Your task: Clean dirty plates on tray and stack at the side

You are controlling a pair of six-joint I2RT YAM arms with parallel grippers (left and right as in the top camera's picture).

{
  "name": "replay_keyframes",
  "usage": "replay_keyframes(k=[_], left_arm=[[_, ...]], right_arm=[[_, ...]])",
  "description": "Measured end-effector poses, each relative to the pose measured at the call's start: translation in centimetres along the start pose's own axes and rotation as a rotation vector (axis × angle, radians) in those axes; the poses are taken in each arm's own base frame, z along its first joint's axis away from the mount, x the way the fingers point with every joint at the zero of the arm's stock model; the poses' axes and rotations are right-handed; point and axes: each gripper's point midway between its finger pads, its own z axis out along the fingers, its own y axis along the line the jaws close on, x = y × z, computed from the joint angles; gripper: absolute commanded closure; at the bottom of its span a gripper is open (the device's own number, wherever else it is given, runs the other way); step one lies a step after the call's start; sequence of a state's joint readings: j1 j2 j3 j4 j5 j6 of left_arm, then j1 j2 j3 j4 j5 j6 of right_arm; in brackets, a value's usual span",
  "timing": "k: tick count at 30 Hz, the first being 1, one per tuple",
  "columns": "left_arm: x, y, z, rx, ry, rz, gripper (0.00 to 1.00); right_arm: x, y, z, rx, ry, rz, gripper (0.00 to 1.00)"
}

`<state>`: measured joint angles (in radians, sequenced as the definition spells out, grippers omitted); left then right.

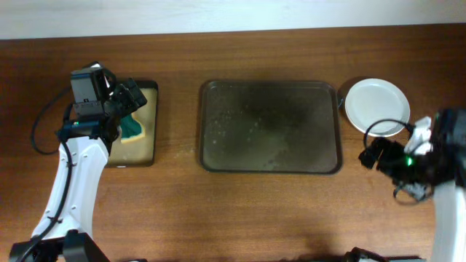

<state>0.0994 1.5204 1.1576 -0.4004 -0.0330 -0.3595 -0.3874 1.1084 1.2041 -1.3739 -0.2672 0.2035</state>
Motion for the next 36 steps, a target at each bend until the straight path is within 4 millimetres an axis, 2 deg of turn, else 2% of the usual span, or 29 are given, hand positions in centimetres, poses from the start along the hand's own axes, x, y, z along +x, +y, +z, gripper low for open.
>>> replay_keyframes(k=[2,5,14,16,19,21,22,24,26,31,36], left_arm=[[0.1,0.0,0.0,-0.001,0.003,0.000,0.01],[0.1,0.0,0.0,-0.001,0.003,0.000,0.01],[0.1,0.0,0.0,-0.001,0.003,0.000,0.01],[0.1,0.0,0.0,-0.001,0.003,0.000,0.01],[0.1,0.0,0.0,-0.001,0.004,0.000,0.01],[0.1,0.0,0.0,-0.001,0.003,0.000,0.01],[0.1,0.0,0.0,-0.001,0.004,0.000,0.01],[0.1,0.0,0.0,-0.001,0.004,0.000,0.01],[0.1,0.0,0.0,-0.001,0.004,0.000,0.01],[0.1,0.0,0.0,-0.001,0.003,0.000,0.01],[0.1,0.0,0.0,-0.001,0.003,0.000,0.01]], right_arm=[[1.4,0.7,-1.8,-0.040,-0.073,-0.025,0.01],[2.1,1.3,-3.4,-0.076,-0.152,-0.051,0.02],[2.0,1.0,-3.0,-0.060,-0.138,-0.048,0.02],[1.6,1.5,-2.7,-0.071,-0.171,-0.087,0.02],[1.9,5.0,-3.4,-0.183,-0.338,-0.335,0.02],[3.2,7.6,-4.8,-0.301,-0.477,-0.499,0.02],[4.1,8.5,-5.9,-0.365,-0.565,-0.566,0.02],[5.4,9.0,-6.5,-0.436,-0.666,-0.631,0.02],[6.0,8.7,-5.5,-0.459,-0.711,-0.652,0.02],[5.3,8.4,-2.0,-0.486,-0.832,-0.671,0.02],[4.3,8.9,-0.5,-0.544,-1.006,-0.693,0.02]])
